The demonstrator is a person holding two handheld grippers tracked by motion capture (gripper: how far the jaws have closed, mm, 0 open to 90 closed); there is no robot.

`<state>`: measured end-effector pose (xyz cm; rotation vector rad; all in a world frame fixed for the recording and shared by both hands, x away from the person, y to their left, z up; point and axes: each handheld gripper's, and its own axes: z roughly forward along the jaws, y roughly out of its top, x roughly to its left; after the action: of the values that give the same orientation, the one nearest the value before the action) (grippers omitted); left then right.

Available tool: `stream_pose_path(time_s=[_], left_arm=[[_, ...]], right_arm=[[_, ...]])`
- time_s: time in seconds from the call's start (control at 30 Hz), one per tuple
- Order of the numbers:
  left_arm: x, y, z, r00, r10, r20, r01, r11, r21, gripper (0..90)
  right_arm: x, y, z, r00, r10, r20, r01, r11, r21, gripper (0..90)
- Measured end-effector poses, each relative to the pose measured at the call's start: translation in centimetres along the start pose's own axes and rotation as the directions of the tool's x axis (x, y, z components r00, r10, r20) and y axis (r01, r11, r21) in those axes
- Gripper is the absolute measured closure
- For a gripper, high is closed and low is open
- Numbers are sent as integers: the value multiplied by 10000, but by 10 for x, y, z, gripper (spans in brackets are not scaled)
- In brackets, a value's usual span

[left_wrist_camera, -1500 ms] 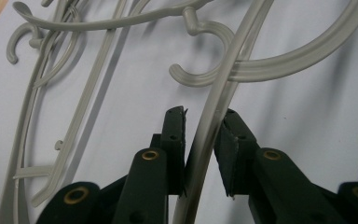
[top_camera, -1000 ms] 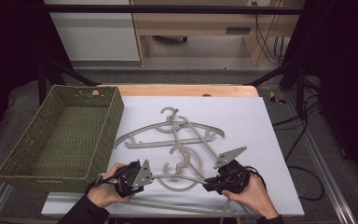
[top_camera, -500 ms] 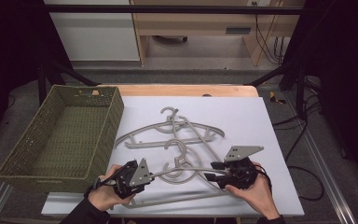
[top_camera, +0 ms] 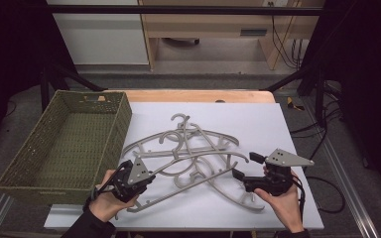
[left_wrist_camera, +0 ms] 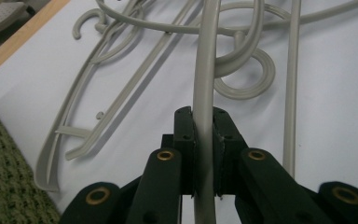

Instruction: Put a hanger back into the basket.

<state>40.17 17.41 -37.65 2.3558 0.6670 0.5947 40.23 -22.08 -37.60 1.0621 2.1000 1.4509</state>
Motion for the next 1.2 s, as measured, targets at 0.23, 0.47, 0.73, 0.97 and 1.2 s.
stream_pose_path(time_s=[0.23,0.47,0.73,0.97,1.2], left_arm=[[14,-2,-17,9984,-487,-295,471,9975,-535,827],[30,-5,-40,9909,-1195,-613,1109,9854,-1294,827],[45,-11,-63,9788,-1883,-804,1697,9658,-1960,827],[60,-12,-75,9703,-2251,-889,2009,9539,-2232,827],[80,-11,-87,9611,-2582,-977,2272,9409,-2511,827]], right_arm=[[-7,-7,-6,9983,176,564,-165,9997,-187,77],[-16,-16,-8,9937,354,1064,-338,9993,-174,33],[-26,-25,-10,9890,569,1364,-535,9982,-286,18],[-27,-29,-7,9857,504,1606,-466,9985,-276,5],[-27,-29,-7,9865,478,1568,-422,9984,-388,6]])
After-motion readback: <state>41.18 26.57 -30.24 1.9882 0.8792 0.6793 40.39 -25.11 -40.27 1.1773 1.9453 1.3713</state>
